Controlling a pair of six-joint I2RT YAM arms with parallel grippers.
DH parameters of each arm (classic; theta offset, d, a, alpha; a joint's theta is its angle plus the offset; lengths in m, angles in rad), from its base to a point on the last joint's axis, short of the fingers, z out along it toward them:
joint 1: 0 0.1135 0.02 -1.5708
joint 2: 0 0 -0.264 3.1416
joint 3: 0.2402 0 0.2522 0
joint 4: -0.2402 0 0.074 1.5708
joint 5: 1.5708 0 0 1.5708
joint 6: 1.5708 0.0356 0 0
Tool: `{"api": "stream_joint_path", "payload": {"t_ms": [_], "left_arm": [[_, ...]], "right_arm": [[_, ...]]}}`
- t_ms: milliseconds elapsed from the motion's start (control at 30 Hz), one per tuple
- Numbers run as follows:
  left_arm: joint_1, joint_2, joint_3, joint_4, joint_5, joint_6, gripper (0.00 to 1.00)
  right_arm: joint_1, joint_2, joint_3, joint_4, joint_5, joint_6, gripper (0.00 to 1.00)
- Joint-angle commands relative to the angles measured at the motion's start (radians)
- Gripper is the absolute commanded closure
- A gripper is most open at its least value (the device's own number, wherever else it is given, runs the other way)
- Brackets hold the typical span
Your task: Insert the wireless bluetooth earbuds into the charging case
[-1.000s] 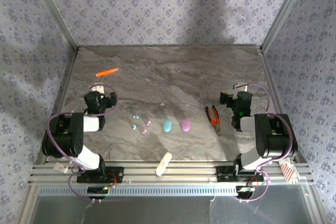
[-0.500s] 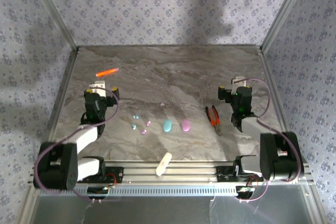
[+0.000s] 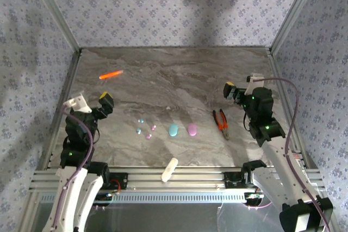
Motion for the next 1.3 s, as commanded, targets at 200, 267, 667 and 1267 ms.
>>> {"api": "stream_joint_path", "payload": {"t_ms": [200, 267, 667, 1267], "left_arm": [[-0.003, -0.063, 0.039, -0.227, 0.091, -0.145, 0.00], [-0.003, -0.044, 0.030, -0.206, 0.102, -0.186, 0.00], [0.001, 0.317, -0.021, -0.051, 0.347, -0.312, 0.00], [-0.160, 0.609, 0.057, -0.047, 0.414, -0.222, 0.00]], "right_arm": [[-0.109, 0.039, 0.004, -0.309, -0.265, 0.138, 0.00], [-0.091, 0.070, 0.005, -0.327, -0.288, 0.139, 0.00], [0.356, 0.373, 0.086, -0.408, 0.003, 0.222, 0.03], [0.636, 0.821, 0.351, -0.534, 0.139, 0.352, 0.17]]}}
